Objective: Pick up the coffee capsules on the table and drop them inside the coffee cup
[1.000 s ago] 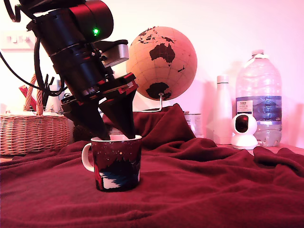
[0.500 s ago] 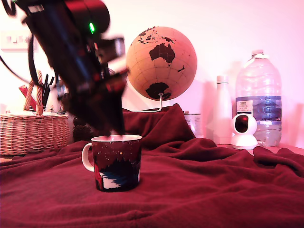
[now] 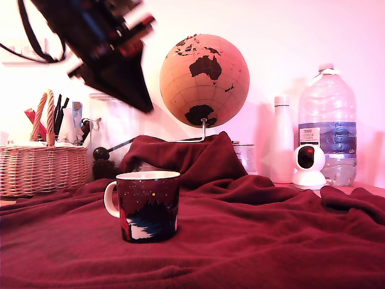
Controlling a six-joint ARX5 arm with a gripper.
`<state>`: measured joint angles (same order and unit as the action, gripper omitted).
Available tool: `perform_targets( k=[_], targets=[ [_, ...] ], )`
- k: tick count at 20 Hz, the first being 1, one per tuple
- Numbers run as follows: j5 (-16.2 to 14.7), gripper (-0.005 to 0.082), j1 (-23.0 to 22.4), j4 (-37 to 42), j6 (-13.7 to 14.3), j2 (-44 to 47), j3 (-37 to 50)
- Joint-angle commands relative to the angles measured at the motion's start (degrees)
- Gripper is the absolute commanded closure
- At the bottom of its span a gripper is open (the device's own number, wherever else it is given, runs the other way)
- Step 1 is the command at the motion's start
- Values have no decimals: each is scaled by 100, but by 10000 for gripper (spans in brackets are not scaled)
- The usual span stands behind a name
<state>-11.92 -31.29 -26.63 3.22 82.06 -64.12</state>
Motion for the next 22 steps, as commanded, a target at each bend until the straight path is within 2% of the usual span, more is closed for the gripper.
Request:
perform_targets(
  k=[1, 5, 8, 12, 14, 22],
  targets=[
    [-61, 791, 199, 70, 13, -157, 227],
    [-267, 791, 584, 227, -87, -442, 649],
    [-264, 791, 863, 243, -175, -654, 986],
    [-260, 791, 1167, 208, -448, -870, 1405],
    [-260, 791, 1244, 103, -584, -914, 1537],
    [-166, 791, 1241, 122, -584, -938, 1871]
  ],
)
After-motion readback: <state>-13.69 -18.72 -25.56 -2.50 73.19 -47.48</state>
